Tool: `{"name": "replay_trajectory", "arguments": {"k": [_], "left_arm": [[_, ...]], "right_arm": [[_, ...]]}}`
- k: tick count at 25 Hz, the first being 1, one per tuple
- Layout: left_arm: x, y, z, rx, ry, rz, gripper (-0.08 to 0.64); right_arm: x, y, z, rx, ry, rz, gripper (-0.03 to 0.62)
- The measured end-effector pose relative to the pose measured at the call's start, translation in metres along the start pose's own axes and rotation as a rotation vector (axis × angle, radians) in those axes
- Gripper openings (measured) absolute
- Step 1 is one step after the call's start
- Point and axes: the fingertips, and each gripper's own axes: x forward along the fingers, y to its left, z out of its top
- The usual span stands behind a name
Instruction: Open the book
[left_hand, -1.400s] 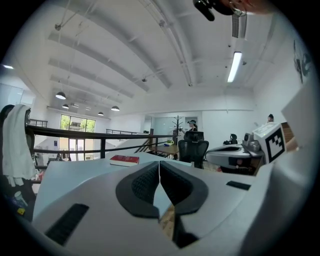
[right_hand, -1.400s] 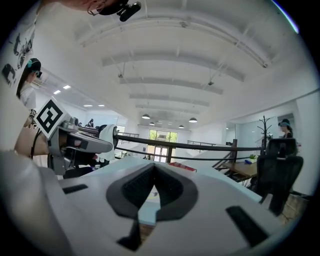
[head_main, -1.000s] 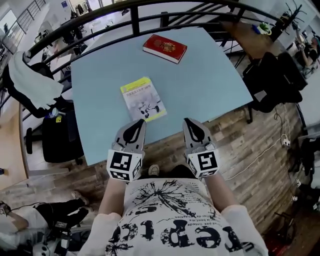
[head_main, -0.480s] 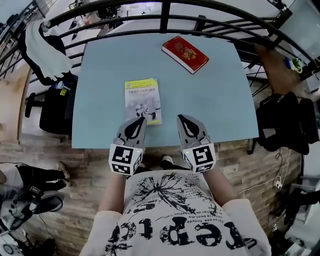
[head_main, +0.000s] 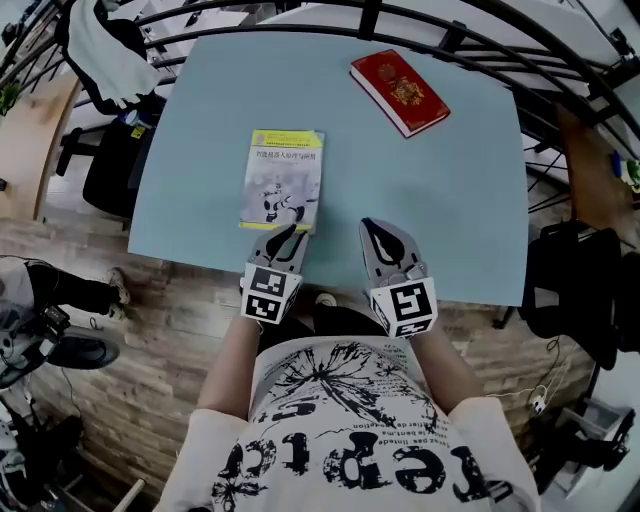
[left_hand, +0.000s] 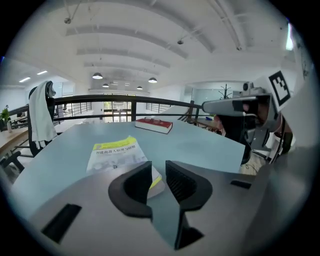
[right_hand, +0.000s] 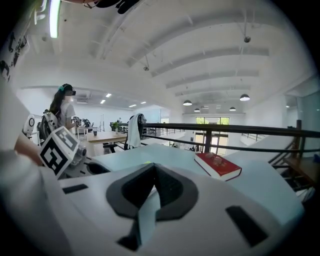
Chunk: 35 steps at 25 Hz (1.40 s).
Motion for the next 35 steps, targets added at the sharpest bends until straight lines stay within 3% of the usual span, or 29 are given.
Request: {"name": "replay_trajectory", "arguments": {"k": [7, 14, 17, 28, 35], "left_arm": [[0.042, -0.007, -0.032, 0.037, 0.099, 0.03, 0.154], [0.063, 0.004, -0.046, 0.109, 0.158, 0.095, 0.136], [0.062, 0.006, -0.043, 0.11, 0.146, 0.096, 0.041], [0.025, 0.023, -0.003, 0.057, 0.059, 0.015, 0.025], [-0.021, 0.065, 0.028, 0.025, -0.036, 0.015, 0.021]], "right_arm": [[0.002, -0.017, -0.025, 0.036, 0.035, 0.012, 0.011], [0.006, -0.029, -0.033, 0.058, 0.047, -0.011, 0.011], [0.008, -0.03, -0.032, 0.059, 0.043, -0.018, 0.011], [0.017, -0.005, -0.005, 0.046, 0.034, -0.042, 0.011], [0.037, 0.032, 0.022, 0.051, 0.011, -0.061, 0.011]]}}
